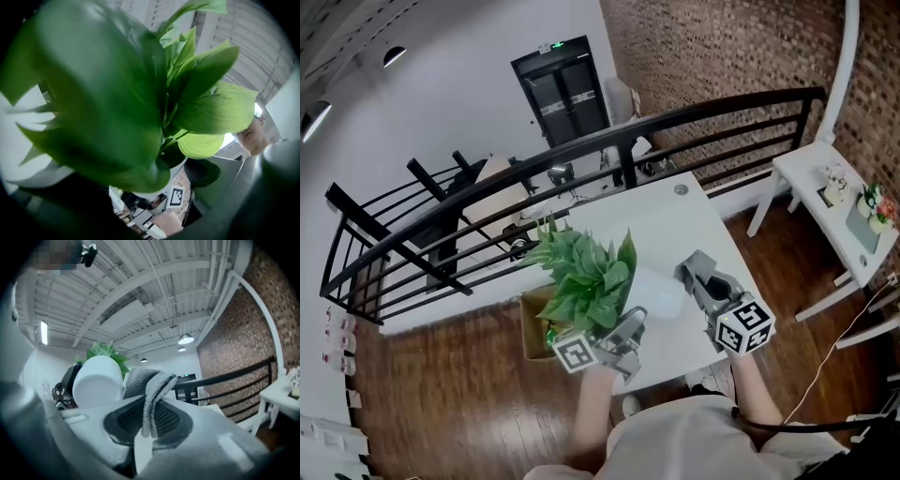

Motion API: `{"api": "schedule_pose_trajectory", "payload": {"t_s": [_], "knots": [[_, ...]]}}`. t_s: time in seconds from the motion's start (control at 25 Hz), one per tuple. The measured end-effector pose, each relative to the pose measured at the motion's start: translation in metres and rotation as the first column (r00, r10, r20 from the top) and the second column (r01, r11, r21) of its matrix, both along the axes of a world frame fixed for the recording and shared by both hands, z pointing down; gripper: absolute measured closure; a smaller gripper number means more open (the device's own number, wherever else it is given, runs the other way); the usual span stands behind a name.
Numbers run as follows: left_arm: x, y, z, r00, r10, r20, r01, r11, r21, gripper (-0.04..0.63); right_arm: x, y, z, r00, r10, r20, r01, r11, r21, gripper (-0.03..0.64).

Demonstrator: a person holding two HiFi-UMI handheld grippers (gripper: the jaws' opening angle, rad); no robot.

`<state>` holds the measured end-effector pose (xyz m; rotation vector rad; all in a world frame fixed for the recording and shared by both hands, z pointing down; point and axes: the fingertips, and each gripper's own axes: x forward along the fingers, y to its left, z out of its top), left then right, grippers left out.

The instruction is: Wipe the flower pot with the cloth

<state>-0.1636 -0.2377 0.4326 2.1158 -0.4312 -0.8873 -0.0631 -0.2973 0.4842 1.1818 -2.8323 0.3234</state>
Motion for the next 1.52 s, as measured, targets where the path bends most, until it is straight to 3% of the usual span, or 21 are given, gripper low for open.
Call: {"api": "schedule_pose_trajectory", "payload": {"t_s": [0.08, 0.2, 0.32, 0.44, 0.56, 0.64, 0.76, 0.84, 0.96, 1.08, 1.16, 1.2, 1.28, 1.44, 1.52], "knots": [[-0.002, -0.003, -0.010, 0.996, 0.009, -0.084, -0.011, 1.000, -0.017, 0.098, 0.000, 0.000, 0.016, 0.999, -0.028, 0.044, 0.031, 0.997, -0.069, 0.598], [-0.004, -0.006, -0.021, 0.989, 0.017, -0.145, -0.020, 1.000, -0.019, 0.100, -0.005, 0.008, 0.008, 0.995, -0.068, 0.079, 0.072, 0.996, -0.048, 0.598], [-0.003, -0.005, -0.018, 0.994, 0.024, -0.104, -0.027, 0.999, -0.020, 0.100, -0.015, 0.016, -0.015, 0.993, -0.115, 0.033, 0.113, 0.992, 0.064, 0.598], [-0.002, -0.008, -0.009, 0.997, 0.007, -0.073, -0.010, 0.999, -0.040, 0.098, -0.027, 0.035, -0.030, 0.973, -0.219, -0.074, 0.230, 0.951, 0.205, 0.598], [-0.004, -0.014, 0.000, 1.000, -0.028, 0.008, 0.028, 0.998, -0.052, 0.098, -0.030, 0.054, -0.038, 0.954, -0.286, -0.086, 0.299, 0.914, 0.274, 0.598], [-0.008, -0.016, 0.003, 0.998, -0.039, 0.045, 0.041, 0.998, -0.054, 0.098, -0.038, 0.065, -0.040, 0.940, -0.330, -0.090, 0.342, 0.893, 0.292, 0.598], [-0.019, -0.017, 0.005, 0.998, -0.056, 0.018, 0.057, 0.996, -0.064, 0.098, -0.053, 0.084, -0.038, 0.900, -0.423, -0.105, 0.433, 0.847, 0.308, 0.598], [-0.023, -0.020, 0.013, 0.997, -0.075, 0.036, 0.078, 0.994, -0.076, 0.098, -0.057, 0.097, -0.036, 0.869, -0.485, -0.097, 0.489, 0.814, 0.312, 0.598], [-0.027, -0.030, 0.038, 0.983, -0.111, 0.149, 0.125, 0.988, -0.093, 0.098, -0.057, 0.113, -0.038, 0.823, -0.567, -0.026, 0.546, 0.779, 0.310, 0.598], [-0.034, -0.041, 0.075, 0.960, -0.144, 0.240, 0.182, 0.972, -0.147, 0.098, -0.054, 0.112, -0.026, 0.815, -0.579, -0.017, 0.560, 0.781, 0.277, 0.598], [-0.043, -0.047, 0.107, 0.929, -0.164, 0.332, 0.232, 0.957, -0.176, 0.098, -0.052, 0.107, -0.011, 0.833, -0.551, -0.050, 0.545, 0.803, 0.242, 0.598], [-0.048, -0.050, 0.125, 0.897, -0.175, 0.407, 0.263, 0.950, -0.170, 0.098, -0.050, 0.106, -0.004, 0.843, -0.535, -0.056, 0.533, 0.816, 0.224, 0.598], [-0.059, -0.054, 0.160, 0.813, -0.199, 0.547, 0.321, 0.937, -0.137, 0.098, -0.043, 0.104, 0.008, 0.862, -0.505, -0.043, 0.503, 0.843, 0.189, 0.598], [-0.066, -0.064, 0.223, 0.678, -0.225, 0.700, 0.410, 0.906, -0.107, 0.098, -0.018, 0.095, 0.031, 0.893, -0.448, -0.033, 0.449, 0.886, 0.117, 0.598], [-0.065, -0.064, 0.255, 0.578, -0.220, 0.786, 0.439, 0.895, -0.072, 0.100, -0.007, 0.093, 0.040, 0.903, -0.428, -0.035, 0.429, 0.899, 0.088, 0.598]]}}
